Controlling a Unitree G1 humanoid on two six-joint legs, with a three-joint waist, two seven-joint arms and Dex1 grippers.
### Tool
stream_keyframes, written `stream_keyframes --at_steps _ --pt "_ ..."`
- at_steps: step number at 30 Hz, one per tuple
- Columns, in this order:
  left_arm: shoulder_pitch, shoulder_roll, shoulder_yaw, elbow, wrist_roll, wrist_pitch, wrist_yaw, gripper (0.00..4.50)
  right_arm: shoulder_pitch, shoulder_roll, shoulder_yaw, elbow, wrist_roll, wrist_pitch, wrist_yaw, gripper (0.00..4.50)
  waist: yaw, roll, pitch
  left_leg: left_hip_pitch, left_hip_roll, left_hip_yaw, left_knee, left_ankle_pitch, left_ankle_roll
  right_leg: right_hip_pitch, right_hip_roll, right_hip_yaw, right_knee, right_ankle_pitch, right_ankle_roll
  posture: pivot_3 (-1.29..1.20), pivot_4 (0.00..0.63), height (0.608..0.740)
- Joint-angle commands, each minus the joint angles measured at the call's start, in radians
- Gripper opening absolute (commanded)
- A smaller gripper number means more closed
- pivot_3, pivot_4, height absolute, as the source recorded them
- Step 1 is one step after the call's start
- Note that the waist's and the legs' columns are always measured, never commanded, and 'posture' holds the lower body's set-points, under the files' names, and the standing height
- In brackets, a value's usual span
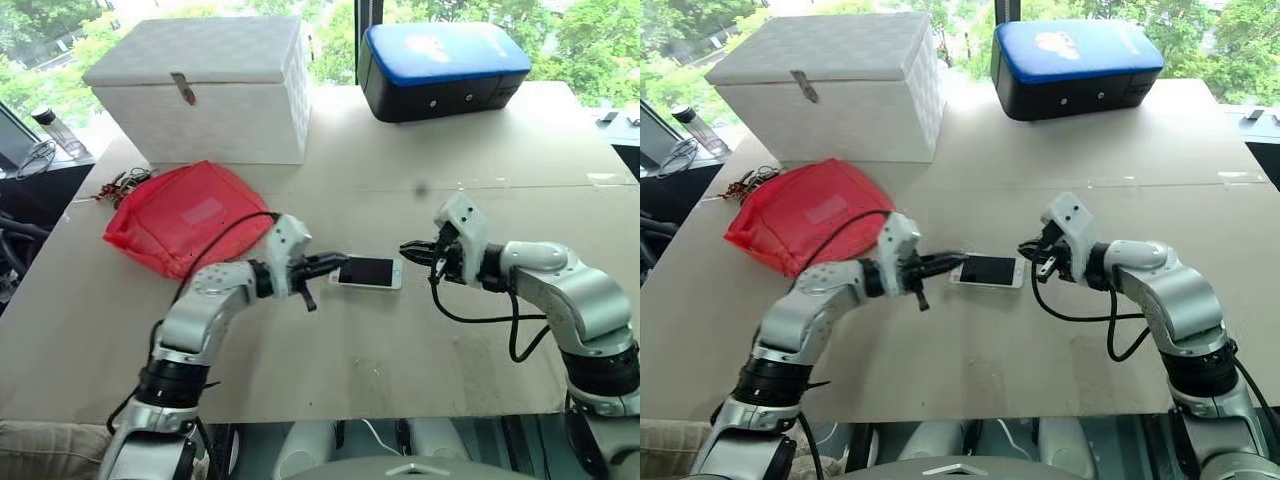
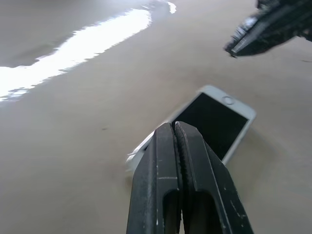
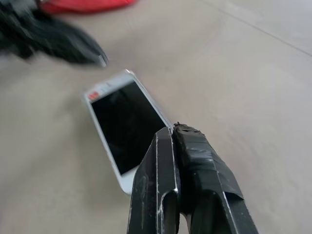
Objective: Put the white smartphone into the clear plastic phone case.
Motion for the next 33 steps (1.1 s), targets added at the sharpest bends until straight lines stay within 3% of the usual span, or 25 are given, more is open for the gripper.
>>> stream_keyframes --at_steps 1,8,18,25,33 --pt "-0.008 -0.006 -0.045 0.031 0.051 -0.010 0.019 0.07 -0.025 0.020 0.063 0.057 -0.001 -0.037 -0.002 0.00 -0.002 0.000 0.000 0.000 0.000 0.000 0.000 0.000 0.000 0.000 0.000 0.000 0.000 0.000 0.000 0.00 0.150 0.740" --pt "0.006 -0.010 -0.079 0.071 0.105 -0.016 0.054 0.07 -0.036 -0.067 0.325 0.298 -0.148 -0.131 0.031 0.00 -0.010 -0.003 -0.005 0.003 0.000 0.001 0.001 0.000 0.000 0.002 0.000 0.001 0.002 0.000 0.000 0.00 0.150 0.740" --pt "0.028 -0.025 -0.083 0.048 0.104 0.005 0.077 0.07 -0.082 -0.029 0.433 0.575 -0.180 -0.161 0.103 0.00 -0.010 -0.009 -0.018 0.038 0.000 0.000 -0.005 -0.003 0.005 0.035 0.000 0.001 -0.005 -0.001 0.000 0.00 0.150 0.740" --pt "0.041 -0.022 -0.077 0.031 0.100 0.015 0.083 0.07 -0.071 -0.054 0.498 0.611 -0.204 -0.169 0.195 0.00 -0.007 -0.008 -0.038 0.039 0.000 -0.002 -0.009 -0.003 0.005 0.037 0.000 0.000 -0.009 -0.001 0.000 0.00 0.150 0.740" --pt "0.047 -0.026 -0.080 0.019 0.099 0.023 0.086 0.07 -0.057 -0.031 0.500 0.676 -0.236 -0.178 0.199 0.00 0.002 -0.007 -0.053 0.040 0.000 -0.002 -0.019 -0.003 0.005 0.037 -0.001 0.000 -0.018 -0.001 0.000 0.00 0.150 0.740"
